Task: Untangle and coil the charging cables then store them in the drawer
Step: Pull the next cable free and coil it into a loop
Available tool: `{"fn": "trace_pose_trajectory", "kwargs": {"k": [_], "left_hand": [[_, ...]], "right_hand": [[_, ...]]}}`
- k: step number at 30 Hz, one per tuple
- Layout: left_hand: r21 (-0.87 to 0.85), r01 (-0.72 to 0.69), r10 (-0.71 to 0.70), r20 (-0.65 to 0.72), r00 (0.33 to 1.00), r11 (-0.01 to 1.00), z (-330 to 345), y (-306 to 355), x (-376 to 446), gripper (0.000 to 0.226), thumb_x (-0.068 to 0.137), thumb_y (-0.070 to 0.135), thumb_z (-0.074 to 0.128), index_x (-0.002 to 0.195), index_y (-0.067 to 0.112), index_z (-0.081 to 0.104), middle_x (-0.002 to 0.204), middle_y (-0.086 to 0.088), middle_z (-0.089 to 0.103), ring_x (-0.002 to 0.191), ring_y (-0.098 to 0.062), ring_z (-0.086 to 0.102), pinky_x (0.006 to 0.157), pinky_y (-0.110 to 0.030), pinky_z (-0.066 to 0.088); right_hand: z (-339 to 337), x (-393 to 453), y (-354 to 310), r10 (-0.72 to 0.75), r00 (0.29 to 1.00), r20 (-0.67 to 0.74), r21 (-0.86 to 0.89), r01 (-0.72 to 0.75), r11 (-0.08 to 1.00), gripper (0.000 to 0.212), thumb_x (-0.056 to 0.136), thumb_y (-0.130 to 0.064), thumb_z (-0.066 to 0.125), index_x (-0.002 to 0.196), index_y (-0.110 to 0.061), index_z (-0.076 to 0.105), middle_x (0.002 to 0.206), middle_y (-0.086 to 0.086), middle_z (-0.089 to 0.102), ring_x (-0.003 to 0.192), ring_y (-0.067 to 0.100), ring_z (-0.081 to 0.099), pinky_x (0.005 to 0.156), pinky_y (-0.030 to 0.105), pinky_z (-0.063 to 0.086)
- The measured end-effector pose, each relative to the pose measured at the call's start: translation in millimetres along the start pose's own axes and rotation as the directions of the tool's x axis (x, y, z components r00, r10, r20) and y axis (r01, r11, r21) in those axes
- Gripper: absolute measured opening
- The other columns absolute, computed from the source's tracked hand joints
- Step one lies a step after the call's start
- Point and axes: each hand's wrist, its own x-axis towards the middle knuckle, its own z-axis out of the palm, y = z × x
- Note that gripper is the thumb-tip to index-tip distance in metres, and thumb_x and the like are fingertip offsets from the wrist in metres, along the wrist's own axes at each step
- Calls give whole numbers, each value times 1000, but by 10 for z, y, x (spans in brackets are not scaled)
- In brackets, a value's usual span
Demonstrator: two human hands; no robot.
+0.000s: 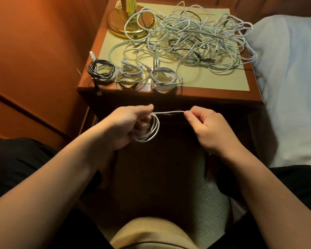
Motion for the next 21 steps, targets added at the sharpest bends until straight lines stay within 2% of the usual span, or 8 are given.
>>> {"fn": "trace_pose_trajectory", "kwargs": {"k": [3, 8, 10, 12, 15, 17, 18, 21], "left_hand": [[-57, -19, 14, -84, 996, 998, 56, -94, 36, 38, 107, 27, 49, 71, 15, 45, 49, 8, 31, 39, -4, 26, 40, -16, 21], [-536, 24, -137, -172, 975, 844, 8, -136, 162, 50, 111, 37, 38, 64, 19, 40, 49, 9, 33, 38, -5, 31, 46, -14, 32], [-647, -1, -173, -205, 963, 762, 37, -162, 158, 43, 111, 37, 36, 75, 17, 46, 53, 8, 44, 42, -6, 45, 49, -18, 44], [-626, -22, -156, -228, 961, 780, 78, -192, 124, 36, 112, 37, 33, 89, 15, 50, 66, 1, 68, 54, -12, 66, 65, -25, 53], [-428, -119, 8, -253, 967, 896, 163, -218, 97, 35, 113, 31, 31, 98, 9, 53, 106, -20, 77, 82, -22, 78, 78, -32, 58], [-120, -265, 225, -272, 936, 957, 210, -264, 100, 35, 113, 26, 34, 95, 6, 56, 108, -22, 75, 87, -24, 78, 82, -32, 61], [114, -337, 355, -252, 900, 935, 220, -302, 89, 36, 113, 27, 36, 93, 8, 58, 104, -16, 77, 89, -21, 77, 86, -33, 60], [687, -456, 634, -8, 774, 565, 152, -436, 84, 34, 111, 36, 39, 89, 22, 62, 85, 11, 74, 78, -5, 70, 85, -43, 52]], "right_hand": [[40, -48, -35, 17, 999, -29, 47, -15, 999, 39, 109, -39, 49, 75, -22, 57, 56, -12, 54, 50, 6, 49, 51, 25, 36], [350, -219, -198, -68, 989, 129, -108, 82, 991, 36, 104, -44, 52, 73, -26, 52, 57, -6, 53, 54, 12, 53, 55, 35, 42], [482, -300, -281, -101, 977, 186, -154, 131, 979, 35, 104, -45, 49, 75, -27, 49, 59, -5, 52, 57, 15, 53, 55, 36, 41], [531, -340, -324, -124, 977, 172, -200, 158, 967, 32, 105, -46, 47, 80, -25, 50, 63, -5, 54, 59, 17, 55, 56, 35, 41], [471, -325, -315, -136, 983, 122, -271, 165, 948, 30, 105, -46, 44, 87, -25, 54, 68, -4, 56, 61, 20, 56, 58, 37, 46], [427, -320, -303, -152, 983, 99, -295, 175, 940, 29, 105, -46, 45, 87, -25, 55, 67, -5, 55, 60, 18, 55, 56, 35, 42], [419, -327, -308, -168, 981, 92, -305, 189, 933, 28, 104, -45, 46, 86, -25, 56, 66, -6, 55, 59, 17, 54, 55, 34, 39], [392, -337, -333, -227, 970, 91, -295, 244, 924, 25, 102, -42, 49, 87, -25, 59, 67, -7, 56, 58, 16, 55, 55, 31, 37]]}}
